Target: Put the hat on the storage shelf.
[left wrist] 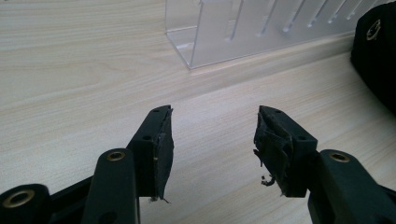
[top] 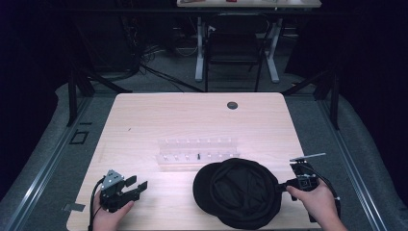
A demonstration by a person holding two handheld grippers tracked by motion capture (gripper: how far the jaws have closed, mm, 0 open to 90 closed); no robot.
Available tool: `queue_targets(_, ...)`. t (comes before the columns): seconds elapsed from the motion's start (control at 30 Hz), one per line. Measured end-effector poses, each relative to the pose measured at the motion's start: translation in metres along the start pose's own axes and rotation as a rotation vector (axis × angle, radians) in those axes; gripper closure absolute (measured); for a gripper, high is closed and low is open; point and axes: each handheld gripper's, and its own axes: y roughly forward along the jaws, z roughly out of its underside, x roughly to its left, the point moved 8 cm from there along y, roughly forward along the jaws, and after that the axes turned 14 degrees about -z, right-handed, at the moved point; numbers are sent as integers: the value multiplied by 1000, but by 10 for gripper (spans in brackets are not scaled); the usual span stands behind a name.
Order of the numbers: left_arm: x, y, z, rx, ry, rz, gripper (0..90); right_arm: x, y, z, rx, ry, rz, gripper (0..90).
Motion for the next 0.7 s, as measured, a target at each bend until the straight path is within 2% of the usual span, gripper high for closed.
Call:
queue_targets(0.2, 0, 0, 0, 1, -3, 0, 463, 2, -6, -3, 22, 6, -31, 877)
queue_targets(0.23, 0, 0, 0, 0, -2, -1, 463, 4, -4, -5, -19, 28, -27, 878)
queue_targets(0.27, 0, 0, 0, 0, -2, -1, 463, 4, -4, -5, -19, 28, -27, 878)
queue_targets(0.3, 1, 0, 0, 0, -2, -2, 463, 4, -9, -5, 17, 6, -48, 880)
queue_targets(0.33, 1, 0, 0, 0, -2, -2, 463, 4, -9, -5, 17, 6, -48, 880)
queue_targets(0.57, 0, 1, 1, 2, -5, -5, 463, 13, -22, -11, -11, 15, -92, 883)
queue_targets(0.63, 0, 1, 0, 1, -5, -4, 463, 17, -26, -12, -16, 25, -121, 883)
queue_targets(0.67, 0, 1, 0, 1, -5, -4, 463, 17, -26, -12, -16, 25, -121, 883)
queue_targets(0.7, 0, 1, 1, 3, -4, -5, 463, 21, -29, -14, -26, 35, -151, 883)
